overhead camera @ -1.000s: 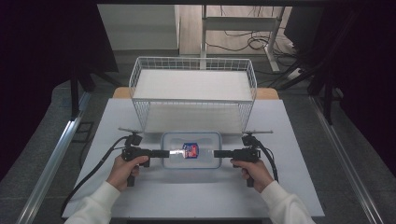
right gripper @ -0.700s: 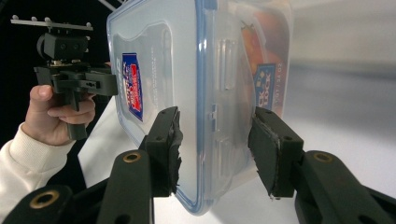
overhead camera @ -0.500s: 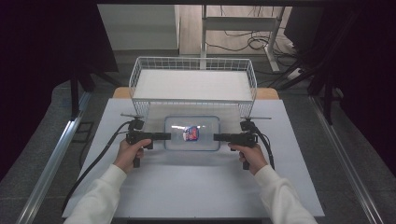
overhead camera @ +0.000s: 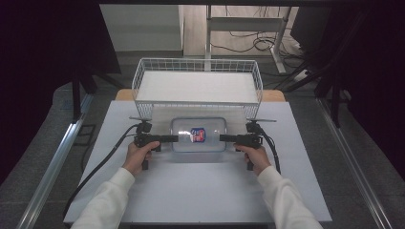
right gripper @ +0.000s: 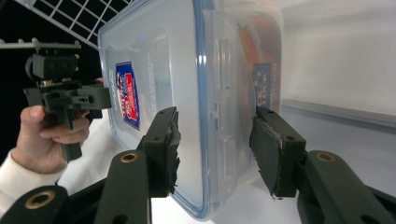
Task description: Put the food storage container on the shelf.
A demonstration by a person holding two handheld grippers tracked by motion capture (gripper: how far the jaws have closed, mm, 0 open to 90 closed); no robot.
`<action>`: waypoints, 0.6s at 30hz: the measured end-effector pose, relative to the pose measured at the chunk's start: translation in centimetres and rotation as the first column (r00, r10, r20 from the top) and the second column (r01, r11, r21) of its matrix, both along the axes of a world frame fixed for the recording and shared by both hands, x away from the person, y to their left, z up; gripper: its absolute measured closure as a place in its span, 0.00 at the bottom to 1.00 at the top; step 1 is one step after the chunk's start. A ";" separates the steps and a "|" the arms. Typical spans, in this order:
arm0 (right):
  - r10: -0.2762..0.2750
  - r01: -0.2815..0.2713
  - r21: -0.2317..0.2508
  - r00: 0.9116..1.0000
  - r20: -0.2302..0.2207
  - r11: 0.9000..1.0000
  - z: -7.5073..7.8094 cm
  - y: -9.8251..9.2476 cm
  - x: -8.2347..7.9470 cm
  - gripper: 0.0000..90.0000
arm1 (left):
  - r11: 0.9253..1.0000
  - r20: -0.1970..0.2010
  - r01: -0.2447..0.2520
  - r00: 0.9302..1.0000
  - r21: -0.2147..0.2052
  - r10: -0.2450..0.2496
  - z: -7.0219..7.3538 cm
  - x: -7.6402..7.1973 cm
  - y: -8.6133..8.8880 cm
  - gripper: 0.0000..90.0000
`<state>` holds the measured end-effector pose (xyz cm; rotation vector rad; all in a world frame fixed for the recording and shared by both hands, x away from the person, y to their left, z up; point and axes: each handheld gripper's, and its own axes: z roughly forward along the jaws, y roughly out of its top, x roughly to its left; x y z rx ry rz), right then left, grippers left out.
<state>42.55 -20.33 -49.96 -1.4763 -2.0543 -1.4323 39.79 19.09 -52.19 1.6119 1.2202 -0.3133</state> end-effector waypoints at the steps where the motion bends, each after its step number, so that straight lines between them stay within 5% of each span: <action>1: -0.006 0.006 0.008 1.000 -0.010 1.000 -0.1 0.0 0.1 0.58 | 1.000 -0.001 -0.007 1.000 -0.004 0.007 0.0 0.0 0.0 0.55; 9: -0.070 0.074 0.056 0.995 -0.070 0.996 -0.5 0.0 0.4 0.57 | 0.998 -0.023 -0.051 0.998 -0.040 0.050 -0.4 0.5 -0.1 0.53; 18: -0.112 0.115 0.044 0.992 -0.063 0.992 -0.4 0.2 0.5 0.56 | 0.997 -0.031 -0.067 0.997 -0.049 0.066 -0.7 0.7 -0.1 0.51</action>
